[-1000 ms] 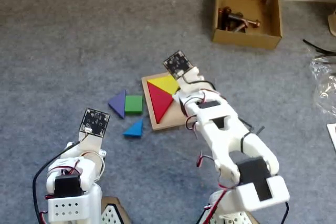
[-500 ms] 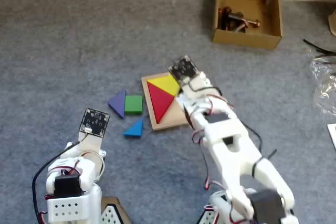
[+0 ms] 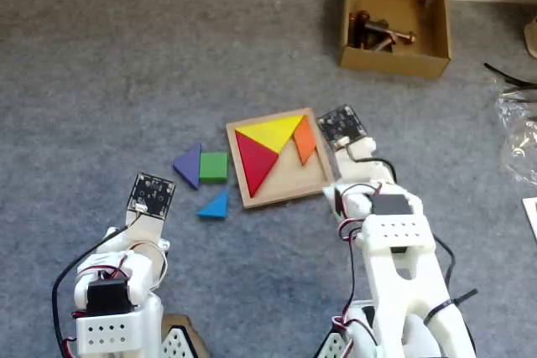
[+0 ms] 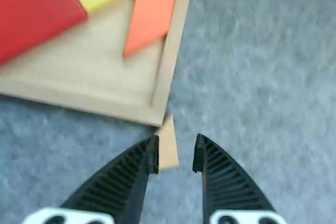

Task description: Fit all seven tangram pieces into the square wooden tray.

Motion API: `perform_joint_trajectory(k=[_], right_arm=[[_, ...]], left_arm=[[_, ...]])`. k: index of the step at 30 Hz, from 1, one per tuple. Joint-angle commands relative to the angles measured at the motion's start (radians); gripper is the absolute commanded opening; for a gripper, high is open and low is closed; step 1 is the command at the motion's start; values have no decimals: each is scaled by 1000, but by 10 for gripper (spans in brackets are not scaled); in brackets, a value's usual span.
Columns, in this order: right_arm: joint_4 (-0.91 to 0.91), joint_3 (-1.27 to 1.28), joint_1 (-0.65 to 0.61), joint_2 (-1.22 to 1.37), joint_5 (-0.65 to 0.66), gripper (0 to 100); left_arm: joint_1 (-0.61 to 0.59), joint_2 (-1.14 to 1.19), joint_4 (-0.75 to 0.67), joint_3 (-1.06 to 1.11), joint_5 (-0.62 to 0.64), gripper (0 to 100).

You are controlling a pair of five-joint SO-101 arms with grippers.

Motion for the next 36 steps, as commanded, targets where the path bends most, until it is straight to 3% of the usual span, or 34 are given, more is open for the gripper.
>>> perform_joint_trajectory(k=[1, 4, 9, 13, 18, 29, 36], right_arm=[[54, -64, 31, -41, 6, 119], [56, -59, 38, -41, 2, 119], [56, -59, 39, -41, -210, 120], [58, -67, 35, -39, -302, 123], [151, -108, 33, -39, -338, 187], [326, -283, -22, -33, -436, 187], [430, -449, -67, 177, -483, 187]], left_arm=[[-13, -7, 6, 21, 8, 14], [-13, -7, 6, 21, 8, 14], [-13, -7, 6, 21, 8, 14], [-13, -7, 6, 21, 8, 14], [-13, -7, 6, 21, 8, 14], [-13, -7, 6, 21, 8, 14], [-13, -7, 6, 21, 8, 14]])
